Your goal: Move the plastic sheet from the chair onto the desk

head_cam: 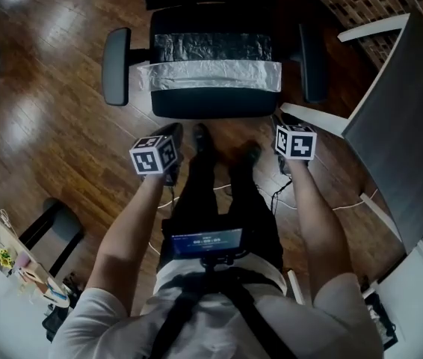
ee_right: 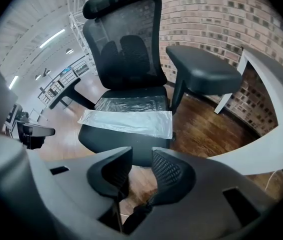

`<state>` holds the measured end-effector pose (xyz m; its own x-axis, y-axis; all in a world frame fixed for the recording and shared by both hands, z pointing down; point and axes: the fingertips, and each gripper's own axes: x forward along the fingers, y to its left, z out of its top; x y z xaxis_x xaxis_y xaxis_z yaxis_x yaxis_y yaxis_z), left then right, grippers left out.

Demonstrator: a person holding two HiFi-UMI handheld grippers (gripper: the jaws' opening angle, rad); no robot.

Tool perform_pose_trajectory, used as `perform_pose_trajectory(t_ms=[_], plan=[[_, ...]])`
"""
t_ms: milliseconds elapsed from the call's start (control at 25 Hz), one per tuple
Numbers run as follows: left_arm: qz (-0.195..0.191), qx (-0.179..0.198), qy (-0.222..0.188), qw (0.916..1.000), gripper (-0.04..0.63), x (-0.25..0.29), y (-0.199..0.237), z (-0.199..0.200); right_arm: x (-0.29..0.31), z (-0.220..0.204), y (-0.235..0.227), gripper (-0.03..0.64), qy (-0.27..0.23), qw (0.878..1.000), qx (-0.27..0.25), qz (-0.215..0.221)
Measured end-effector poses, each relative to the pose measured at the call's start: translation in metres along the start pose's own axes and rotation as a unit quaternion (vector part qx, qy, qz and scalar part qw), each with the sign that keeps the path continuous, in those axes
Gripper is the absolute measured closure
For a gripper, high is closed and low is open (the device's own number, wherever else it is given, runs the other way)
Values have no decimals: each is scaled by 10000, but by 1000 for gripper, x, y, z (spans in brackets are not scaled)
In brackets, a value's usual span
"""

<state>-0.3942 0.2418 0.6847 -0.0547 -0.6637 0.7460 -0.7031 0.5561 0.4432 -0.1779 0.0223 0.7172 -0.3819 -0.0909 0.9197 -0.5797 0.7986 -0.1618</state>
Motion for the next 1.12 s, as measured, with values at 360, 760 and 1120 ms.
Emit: perform_pose_trajectory(t_ms=[360, 760, 1120], plan=[[-8, 86, 162, 9998, 581, 37, 24, 6, 38, 11, 10, 488, 90, 9998, 165, -58], [28, 16, 106, 9999, 558, 77, 60, 21, 83, 25, 8, 488, 209, 9994, 130, -247], [138, -16, 121, 9998, 513, 112, 90, 30, 120, 31, 7, 488, 253, 9992, 114, -296]])
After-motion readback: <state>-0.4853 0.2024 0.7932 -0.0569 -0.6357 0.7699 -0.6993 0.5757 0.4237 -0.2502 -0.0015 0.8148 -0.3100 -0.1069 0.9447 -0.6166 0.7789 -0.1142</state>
